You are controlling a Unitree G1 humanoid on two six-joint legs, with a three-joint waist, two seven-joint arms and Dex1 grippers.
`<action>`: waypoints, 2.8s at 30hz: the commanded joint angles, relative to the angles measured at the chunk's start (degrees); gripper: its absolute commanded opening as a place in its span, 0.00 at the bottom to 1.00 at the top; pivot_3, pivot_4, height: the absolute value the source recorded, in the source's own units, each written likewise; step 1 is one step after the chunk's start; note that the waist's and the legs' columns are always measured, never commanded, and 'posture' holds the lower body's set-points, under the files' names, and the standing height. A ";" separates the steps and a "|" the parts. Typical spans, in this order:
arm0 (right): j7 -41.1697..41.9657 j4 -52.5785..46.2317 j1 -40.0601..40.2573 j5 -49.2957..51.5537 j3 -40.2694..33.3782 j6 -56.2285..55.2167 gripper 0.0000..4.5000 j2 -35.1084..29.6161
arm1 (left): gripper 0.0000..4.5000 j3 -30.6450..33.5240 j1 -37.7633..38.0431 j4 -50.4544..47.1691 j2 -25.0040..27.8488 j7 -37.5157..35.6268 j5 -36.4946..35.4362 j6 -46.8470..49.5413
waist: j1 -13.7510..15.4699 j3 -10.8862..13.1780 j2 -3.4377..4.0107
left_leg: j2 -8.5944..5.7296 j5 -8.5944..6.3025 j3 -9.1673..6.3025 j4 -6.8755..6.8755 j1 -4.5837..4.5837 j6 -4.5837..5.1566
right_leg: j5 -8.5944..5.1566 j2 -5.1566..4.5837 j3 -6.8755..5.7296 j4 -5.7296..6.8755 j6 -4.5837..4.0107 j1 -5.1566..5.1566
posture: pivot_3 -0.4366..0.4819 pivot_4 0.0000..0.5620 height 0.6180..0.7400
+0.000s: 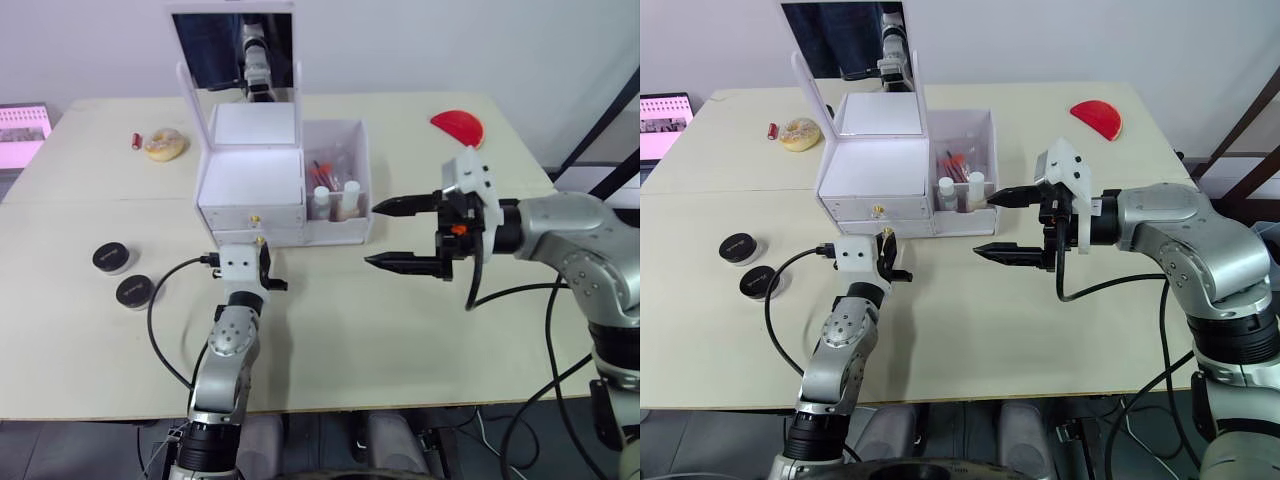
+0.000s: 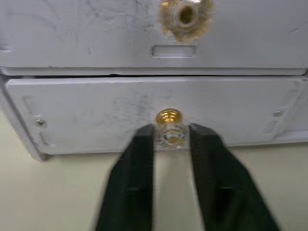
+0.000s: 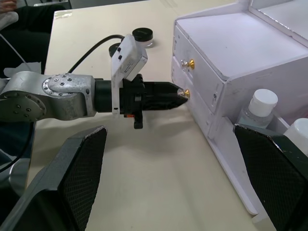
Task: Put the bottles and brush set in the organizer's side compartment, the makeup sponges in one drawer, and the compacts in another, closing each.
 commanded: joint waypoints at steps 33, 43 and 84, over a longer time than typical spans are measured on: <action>1.32 1.40 -1.62 -2.34 -0.82 -3.28 1.00 -0.34 | 0.06 -3.76 27.35 -26.14 13.85 -13.83 -5.25 2.66 | -0.08 0.02 0.03 | 0.01 -0.01 0.03 -0.03 -0.30 -0.01 | -0.09 -0.02 0.02 -0.07 0.11 -0.34 | 0.48 0.27 1.00; 1.20 1.17 -1.05 -2.63 -1.36 -3.57 1.00 -0.74 | 0.49 -3.65 27.67 -24.85 13.52 -14.20 -5.90 2.08 | -0.10 0.02 0.03 | 0.01 -0.01 0.03 -0.04 -0.29 -0.01 | -0.06 -0.02 0.02 -0.06 0.06 -0.35 | 0.48 0.27 1.00; 13.45 7.50 17.58 -1.64 -15.53 -14.13 1.00 -8.56 | 0.99 70.15 45.38 -5.63 47.45 -57.80 -46.21 12.62 | -0.67 0.08 -0.07 | 0.43 -0.05 0.42 -0.09 -0.33 -0.07 | -0.12 0.04 -0.02 -0.17 0.08 -0.71 | 0.48 0.27 1.00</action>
